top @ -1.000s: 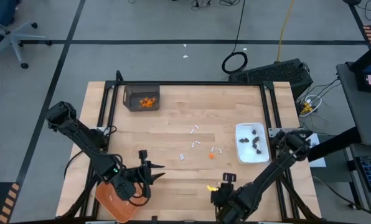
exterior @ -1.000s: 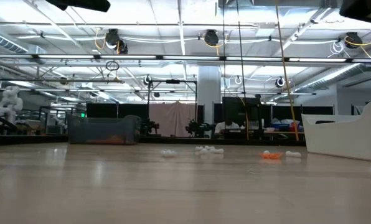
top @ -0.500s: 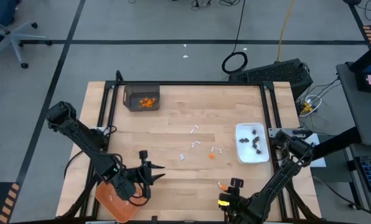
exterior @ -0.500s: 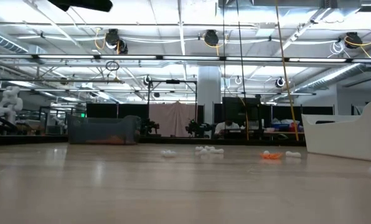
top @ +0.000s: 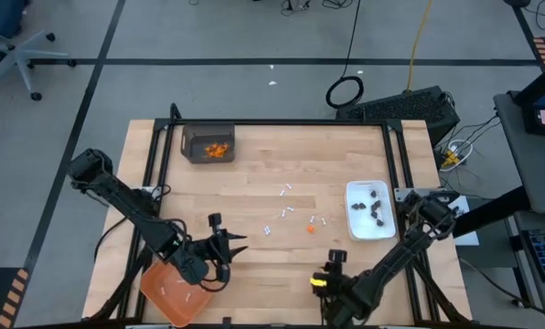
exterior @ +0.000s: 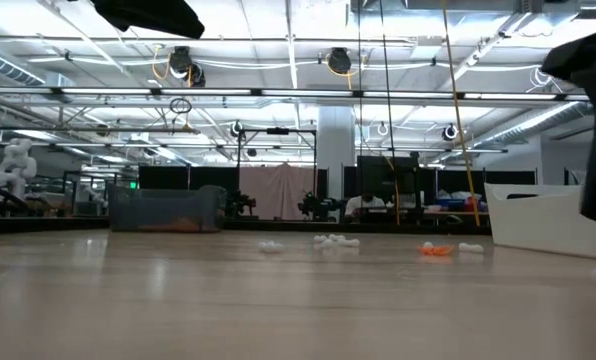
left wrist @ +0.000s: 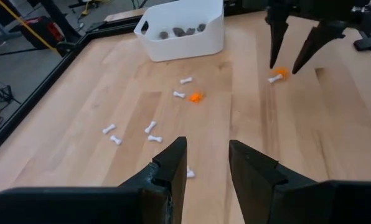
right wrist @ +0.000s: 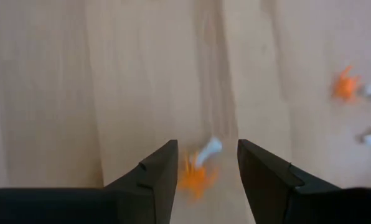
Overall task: Sort Halloween decoration
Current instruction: Put the white bone toy into the orange bin
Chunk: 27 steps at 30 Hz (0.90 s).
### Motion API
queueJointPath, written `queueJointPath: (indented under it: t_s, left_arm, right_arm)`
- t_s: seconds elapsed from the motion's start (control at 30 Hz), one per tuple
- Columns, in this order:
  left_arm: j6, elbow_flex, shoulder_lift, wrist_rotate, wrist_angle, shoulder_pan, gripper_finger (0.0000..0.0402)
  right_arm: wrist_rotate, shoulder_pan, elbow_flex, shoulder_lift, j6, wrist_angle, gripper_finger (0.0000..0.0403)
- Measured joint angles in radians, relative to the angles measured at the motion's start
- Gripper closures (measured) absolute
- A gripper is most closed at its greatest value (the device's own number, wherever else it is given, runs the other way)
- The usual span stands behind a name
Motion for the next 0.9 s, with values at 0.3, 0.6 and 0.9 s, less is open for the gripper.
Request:
queueJointPath:
  t_s: [0.3, 0.6, 0.9]
  left_arm:
    - [0.000, 0.000, 0.000, 0.001, -0.005, 0.004, 0.0283]
    - [0.003, 0.000, 0.000, 0.026, -0.015, 0.004, 0.0283]
    - [0.003, 0.000, 0.000, 0.040, -0.019, 0.004, 0.0283]
  right_arm:
    - [-0.150, -0.091, -0.047, -0.098, -0.197, -0.022, 0.0250]
    - [-0.158, -0.116, -0.091, -0.082, -0.229, 0.003, 0.0250]
    - [-0.181, -0.116, -0.129, -0.082, -0.225, 0.068, 0.0250]
